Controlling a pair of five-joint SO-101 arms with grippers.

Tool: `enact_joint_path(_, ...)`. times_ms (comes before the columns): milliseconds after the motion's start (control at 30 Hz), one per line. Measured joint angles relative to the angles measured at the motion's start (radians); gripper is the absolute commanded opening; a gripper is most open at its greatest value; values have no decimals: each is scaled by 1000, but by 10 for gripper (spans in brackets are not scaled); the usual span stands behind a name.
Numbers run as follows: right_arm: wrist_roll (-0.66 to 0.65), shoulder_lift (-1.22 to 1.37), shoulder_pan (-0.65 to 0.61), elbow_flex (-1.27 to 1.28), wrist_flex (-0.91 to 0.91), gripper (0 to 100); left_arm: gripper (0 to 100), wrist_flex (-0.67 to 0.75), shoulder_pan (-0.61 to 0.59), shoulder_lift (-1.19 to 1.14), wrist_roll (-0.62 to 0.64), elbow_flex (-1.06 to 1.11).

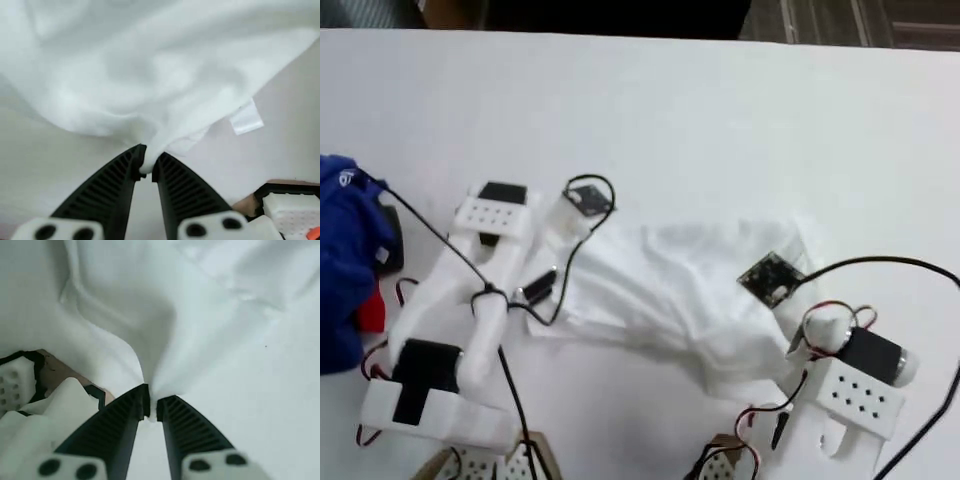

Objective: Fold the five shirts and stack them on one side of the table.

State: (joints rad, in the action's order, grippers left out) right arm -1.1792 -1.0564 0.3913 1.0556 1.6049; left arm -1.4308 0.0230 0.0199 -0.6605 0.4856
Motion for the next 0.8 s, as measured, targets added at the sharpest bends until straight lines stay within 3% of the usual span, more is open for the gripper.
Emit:
enact_joint_path(333,0,0,-25,114,-118,23,25,0,0,0,6,0)
enact_joint_path(500,0,0,-25,124,-144,169,29,0,0,0,6,0)
enact_joint_path(600,0,0,-25,124,-144,248,102,-20,0,0,6,0)
enact_joint_path(700,0,0,-31,124,-144,251,225,-78,0,0,6,0)
enact_joint_path(800,0,0,-32,115,-144,248,231,-155,0,0,6,-9)
